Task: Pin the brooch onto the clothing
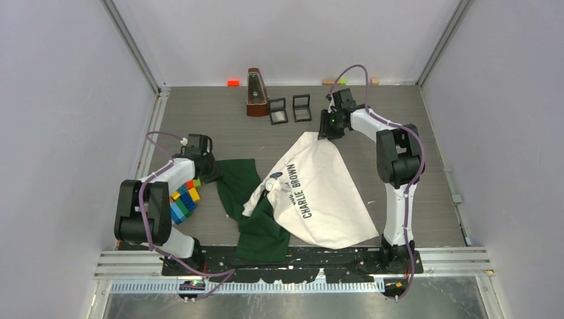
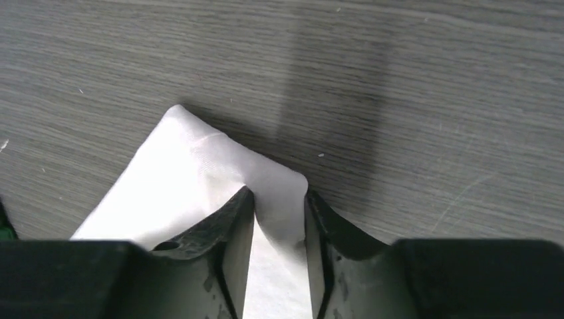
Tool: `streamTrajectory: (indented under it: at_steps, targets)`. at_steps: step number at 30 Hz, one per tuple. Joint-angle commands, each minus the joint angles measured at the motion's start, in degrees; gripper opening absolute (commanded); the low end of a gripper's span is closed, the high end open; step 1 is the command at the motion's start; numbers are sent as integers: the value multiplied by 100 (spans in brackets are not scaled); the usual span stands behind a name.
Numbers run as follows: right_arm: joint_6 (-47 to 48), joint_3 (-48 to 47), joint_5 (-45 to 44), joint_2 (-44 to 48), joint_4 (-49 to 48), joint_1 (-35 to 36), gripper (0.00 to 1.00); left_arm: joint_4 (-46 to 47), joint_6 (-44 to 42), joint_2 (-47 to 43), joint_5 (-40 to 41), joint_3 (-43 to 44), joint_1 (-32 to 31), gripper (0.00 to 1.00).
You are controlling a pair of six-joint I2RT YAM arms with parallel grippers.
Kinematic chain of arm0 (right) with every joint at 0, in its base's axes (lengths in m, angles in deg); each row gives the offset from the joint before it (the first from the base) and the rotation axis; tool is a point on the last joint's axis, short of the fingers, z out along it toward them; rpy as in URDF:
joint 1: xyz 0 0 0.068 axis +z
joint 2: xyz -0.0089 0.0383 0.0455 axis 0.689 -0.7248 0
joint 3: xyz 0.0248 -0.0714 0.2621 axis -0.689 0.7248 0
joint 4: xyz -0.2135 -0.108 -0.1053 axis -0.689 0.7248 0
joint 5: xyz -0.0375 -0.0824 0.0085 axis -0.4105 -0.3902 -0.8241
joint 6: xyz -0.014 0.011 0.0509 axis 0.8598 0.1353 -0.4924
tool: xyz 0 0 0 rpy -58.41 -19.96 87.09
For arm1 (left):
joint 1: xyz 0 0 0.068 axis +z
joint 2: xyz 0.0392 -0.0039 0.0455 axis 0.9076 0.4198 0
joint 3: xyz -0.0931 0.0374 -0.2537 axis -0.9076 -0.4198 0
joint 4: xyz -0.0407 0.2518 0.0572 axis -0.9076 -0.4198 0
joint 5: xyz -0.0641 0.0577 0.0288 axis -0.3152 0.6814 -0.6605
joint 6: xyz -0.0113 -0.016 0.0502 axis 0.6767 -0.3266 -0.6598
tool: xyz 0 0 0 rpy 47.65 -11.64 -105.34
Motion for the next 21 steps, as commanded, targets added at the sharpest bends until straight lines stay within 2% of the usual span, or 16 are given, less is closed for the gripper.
streamTrajectory:
  at_steps: [1,2,4,7,12,21]
  targets:
    - [-127,-195,251,-89,101,16,29,314,-23,176,-79,43,27,10]
    - [-140,-188,258,-3,94,17,16,344,-30,139,-26,56,26,2]
    - [-168,-163,211,219,67,18,3,442,-28,-47,-10,108,27,0]
    - [-199,-111,23,709,34,-20,0,547,-113,-547,308,312,27,0]
    - [-309,-79,-151,2039,75,-200,1,455,-538,-1583,715,1073,25,0]
    - [-19,-527,-802,4626,548,-316,0,-393,-1756,-2647,285,3638,26,0]
